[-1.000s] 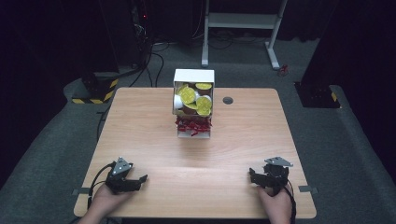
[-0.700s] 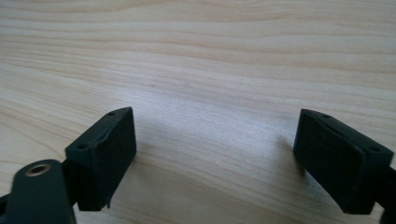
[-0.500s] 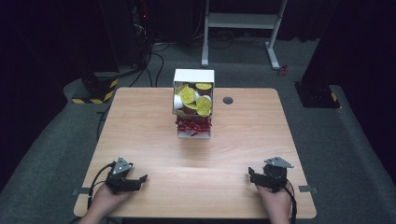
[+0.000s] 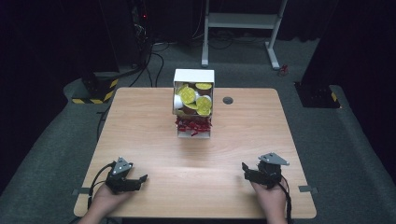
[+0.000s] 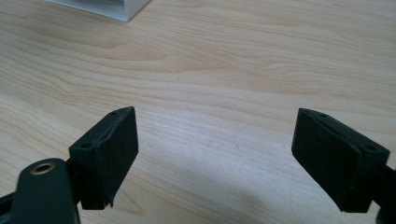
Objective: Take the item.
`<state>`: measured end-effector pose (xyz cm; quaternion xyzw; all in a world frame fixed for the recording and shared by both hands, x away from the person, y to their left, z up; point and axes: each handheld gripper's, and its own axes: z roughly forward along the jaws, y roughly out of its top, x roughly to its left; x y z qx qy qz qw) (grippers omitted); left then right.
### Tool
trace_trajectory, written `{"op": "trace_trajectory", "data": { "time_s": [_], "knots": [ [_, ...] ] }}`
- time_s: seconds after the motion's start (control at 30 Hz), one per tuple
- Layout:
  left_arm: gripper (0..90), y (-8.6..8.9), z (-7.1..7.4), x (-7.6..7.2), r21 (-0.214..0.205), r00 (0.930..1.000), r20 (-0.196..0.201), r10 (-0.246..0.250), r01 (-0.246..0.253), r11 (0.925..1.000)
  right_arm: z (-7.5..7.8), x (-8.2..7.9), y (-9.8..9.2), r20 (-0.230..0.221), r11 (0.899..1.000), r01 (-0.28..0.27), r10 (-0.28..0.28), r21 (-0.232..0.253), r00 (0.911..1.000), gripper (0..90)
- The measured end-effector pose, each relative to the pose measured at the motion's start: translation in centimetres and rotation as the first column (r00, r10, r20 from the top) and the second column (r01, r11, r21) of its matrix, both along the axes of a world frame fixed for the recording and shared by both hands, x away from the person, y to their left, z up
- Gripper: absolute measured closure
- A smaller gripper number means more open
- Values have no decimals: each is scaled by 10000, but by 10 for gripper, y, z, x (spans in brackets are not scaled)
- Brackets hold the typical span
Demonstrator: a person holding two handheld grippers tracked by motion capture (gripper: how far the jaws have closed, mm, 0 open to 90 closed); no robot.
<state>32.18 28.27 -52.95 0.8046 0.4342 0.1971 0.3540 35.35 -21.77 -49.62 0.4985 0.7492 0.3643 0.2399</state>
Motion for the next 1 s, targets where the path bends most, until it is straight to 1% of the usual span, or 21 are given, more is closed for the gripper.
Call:
{"op": "trace_trajectory", "data": {
  "time_s": [0.07, 0.17, 0.23, 0.27, 0.3, 0.33, 0.37, 0.43, 0.47, 0.53, 0.57, 0.63, 0.7, 0.73, 0.8, 0.83, 0.97, 1.0],
  "knots": [
    [187, 0, 0, 0, 2, 10000, -43, 7, -7, 10000, 2, 2, 6, 69, 9997, -202, 203, -118, 9998, 161],
    [188, 0, 0, 0, 2, 10000, -39, 40, -40, 10000, 5, 5, 13, 190, 9988, -493, 493, -36, 9986, 191],
    [188, -1, 0, 0, -39, 10000, -4, 94, -94, 9999, 7, 7, 17, 311, 9984, -558, 556, 59, 9980, 197],
    [185, -1, 0, 0, -54, 9999, -48, 148, -149, 9999, 8, 9, 19, 325, 9981, -613, 610, 82, 9976, 197],
    [163, -1, 0, 1, 64, 9998, -66, 161, -161, 9999, 8, 10, 21, 379, 9979, -645, 642, 59, 9972, 198],
    [136, -2, 0, 2, 66, 9998, -79, 187, -187, 9998, 9, 11, 23, 485, 9977, -675, 672, 35, 9966, 201],
    [130, -2, -1, 2, 55, 9996, -105, 245, -244, 9997, 9, 12, 25, 541, 9974, -720, 717, 45, 9960, 206],
    [103, -2, -1, 3, 147, 9992, -126, 387, -385, 9992, 10, 15, 30, 572, 9970, -768, 760, 122, 9955, 210],
    [84, -2, -1, 3, 83, 9986, -190, 484, -482, 9988, 10, 16, 32, 584, 9964, -830, 818, 184, 9949, 214],
    [66, -2, -1, 4, 98, 9984, -202, 534, -532, 9985, 11, 19, 36, 612, 9958, -909, 901, 97, 9940, 213],
    [59, -2, -1, 4, 103, 9983, -209, 549, -547, 9985, 12, 22, 41, 661, 9945, -1034, 1022, 150, 9926, 220],
    [55, -3, -1, 4, 199, 9980, -225, 596, -592, 9980, 13, 24, 44, 636, 9938, -1100, 1086, 184, 9921, 230],
    [31, -3, -2, 4, 102, 9980, -296, 562, -559, 9984, 16, 28, 51, 683, 9907, -1328, 1306, 280, 9891, 244],
    [31, -3, -2, 5, 137, 9980, -285, 572, -569, 9983, 16, 28, 51, 683, 9907, -1328, 1306, 280, 9891, 244],
    [21, -3, -2, 5, 190, 9980, -311, 548, -542, 9983, 18, 31, 59, 694, 9883, -1477, 1449, 370, 9870, 248],
    [13, -4, -2, 5, 189, 9980, -347, 525, -519, 9985, 19, 33, 61, 753, 9870, -1574, 1546, 318, 9851, 249],
    [10, -4, -2, 5, 194, 9979, -347, 545, -538, 9984, 25, 39, 70, 904, 9823, -1821, 1776, 445, 9800, 263],
    [10, -4, -2, 4, 197, 9979, -342, 557, -550, 9983, 25, 41, 72, 934, 9812, -1891, 1848, 394, 9783, 266]
  ]
}}
